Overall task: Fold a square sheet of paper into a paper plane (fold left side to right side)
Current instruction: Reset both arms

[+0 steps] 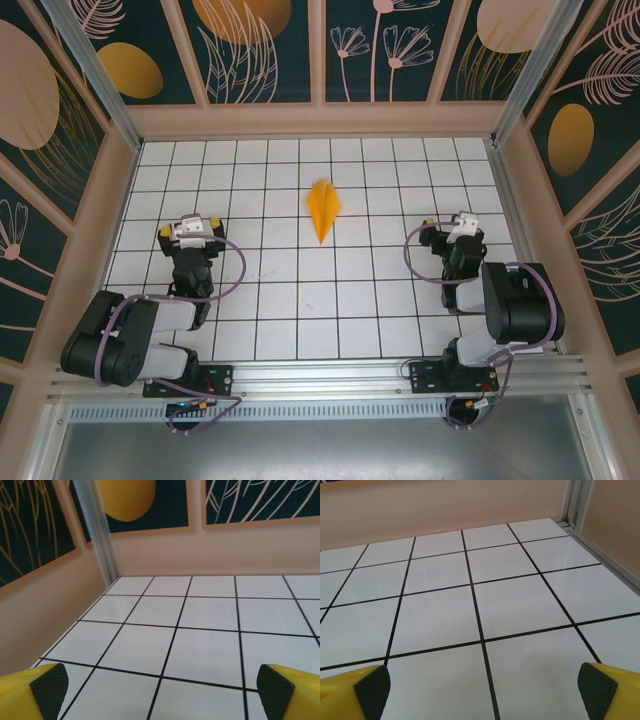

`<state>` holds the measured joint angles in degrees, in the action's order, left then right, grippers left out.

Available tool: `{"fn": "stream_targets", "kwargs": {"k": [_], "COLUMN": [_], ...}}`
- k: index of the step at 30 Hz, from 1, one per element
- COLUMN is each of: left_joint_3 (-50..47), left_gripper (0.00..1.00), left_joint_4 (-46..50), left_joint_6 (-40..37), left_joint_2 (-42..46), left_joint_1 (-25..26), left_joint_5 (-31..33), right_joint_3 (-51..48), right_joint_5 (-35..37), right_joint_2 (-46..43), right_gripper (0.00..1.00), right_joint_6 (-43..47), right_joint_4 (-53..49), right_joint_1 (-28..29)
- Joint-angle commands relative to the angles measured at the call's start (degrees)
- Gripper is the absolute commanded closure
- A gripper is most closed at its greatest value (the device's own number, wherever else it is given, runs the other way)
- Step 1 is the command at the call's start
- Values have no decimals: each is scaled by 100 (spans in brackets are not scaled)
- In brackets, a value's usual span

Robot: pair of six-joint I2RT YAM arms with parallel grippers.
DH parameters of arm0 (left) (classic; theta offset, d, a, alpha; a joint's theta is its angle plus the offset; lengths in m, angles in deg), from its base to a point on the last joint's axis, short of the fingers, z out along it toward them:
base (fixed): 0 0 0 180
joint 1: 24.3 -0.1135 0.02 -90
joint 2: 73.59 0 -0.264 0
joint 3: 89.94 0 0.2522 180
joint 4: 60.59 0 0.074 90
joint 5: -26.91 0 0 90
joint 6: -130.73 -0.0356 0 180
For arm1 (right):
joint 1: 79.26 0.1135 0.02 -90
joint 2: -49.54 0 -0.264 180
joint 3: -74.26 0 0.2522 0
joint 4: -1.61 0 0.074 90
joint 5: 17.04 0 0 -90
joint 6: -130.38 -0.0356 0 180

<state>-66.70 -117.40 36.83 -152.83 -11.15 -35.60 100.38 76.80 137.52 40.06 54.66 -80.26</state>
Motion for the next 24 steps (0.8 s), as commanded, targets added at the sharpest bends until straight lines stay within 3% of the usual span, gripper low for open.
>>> {"fn": "stream_targets", "kwargs": {"k": [1, 12, 17, 19, 22, 23, 24], "left_joint_3": [-88, -129, 37, 212, 149, 230, 236], "left_gripper": [1, 2, 1, 1, 2, 1, 1], "left_joint_4": [-1055, -1046, -826, -466, -1062, -563, -653], "left_joint_6": [-217, 122, 501, 693, 891, 937, 922], "left_joint_2": [-393, -388, -476, -517, -938, -751, -835], "left_joint_1": [-80, -272, -588, -815, -981, -985, -994], "left_joint_5": [-537, -413, -498, -809, -828, -838, -838], "right_joint_3": [61, 66, 67, 65, 67, 65, 67], "right_joint_5": [-269, -270, -270, -273, -269, -269, -272], "right_joint_2": [36, 27, 30, 23, 24, 26, 28], "right_gripper": [1, 1, 1, 1, 1, 1, 1], "right_joint_6": [-110, -109, -109, -109, -105, -100, -96], "right_joint_4": [531, 502, 500, 502, 493, 500, 500], "right_joint_1": [-118, -115, -117, -118, -105, -111, -104]}}
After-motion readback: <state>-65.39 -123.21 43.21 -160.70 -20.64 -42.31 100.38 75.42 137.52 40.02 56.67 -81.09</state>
